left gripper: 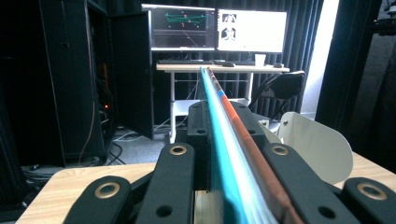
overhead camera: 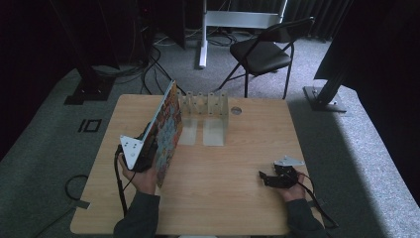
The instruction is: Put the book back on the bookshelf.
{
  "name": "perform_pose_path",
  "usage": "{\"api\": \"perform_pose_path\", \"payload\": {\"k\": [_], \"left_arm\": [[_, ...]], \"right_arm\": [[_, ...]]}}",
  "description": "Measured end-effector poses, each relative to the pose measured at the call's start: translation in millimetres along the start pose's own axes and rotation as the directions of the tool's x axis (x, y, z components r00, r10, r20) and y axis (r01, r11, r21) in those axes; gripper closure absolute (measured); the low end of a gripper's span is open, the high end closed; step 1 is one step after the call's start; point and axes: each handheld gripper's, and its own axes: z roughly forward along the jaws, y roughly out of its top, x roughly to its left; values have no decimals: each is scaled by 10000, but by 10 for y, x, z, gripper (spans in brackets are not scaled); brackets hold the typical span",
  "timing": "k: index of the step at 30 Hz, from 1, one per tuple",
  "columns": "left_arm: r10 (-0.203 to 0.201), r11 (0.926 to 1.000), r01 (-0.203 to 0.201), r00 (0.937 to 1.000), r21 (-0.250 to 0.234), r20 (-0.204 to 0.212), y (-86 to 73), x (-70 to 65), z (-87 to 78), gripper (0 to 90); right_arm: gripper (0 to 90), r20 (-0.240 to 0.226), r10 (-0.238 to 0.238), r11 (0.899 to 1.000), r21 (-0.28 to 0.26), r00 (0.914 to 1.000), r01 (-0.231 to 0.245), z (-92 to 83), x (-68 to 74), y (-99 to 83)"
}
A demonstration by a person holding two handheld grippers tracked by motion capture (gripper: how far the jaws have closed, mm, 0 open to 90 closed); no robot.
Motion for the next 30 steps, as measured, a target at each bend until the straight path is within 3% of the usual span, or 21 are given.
{"api": "perform_pose_path", "payload": {"k": [30], "left_arm": [[-74,9998,62,9977,-179,-668,-11,-95,166,805]], "right_arm": [[226,-7,-2,10000,3,10000,2,0,0,0]]}}
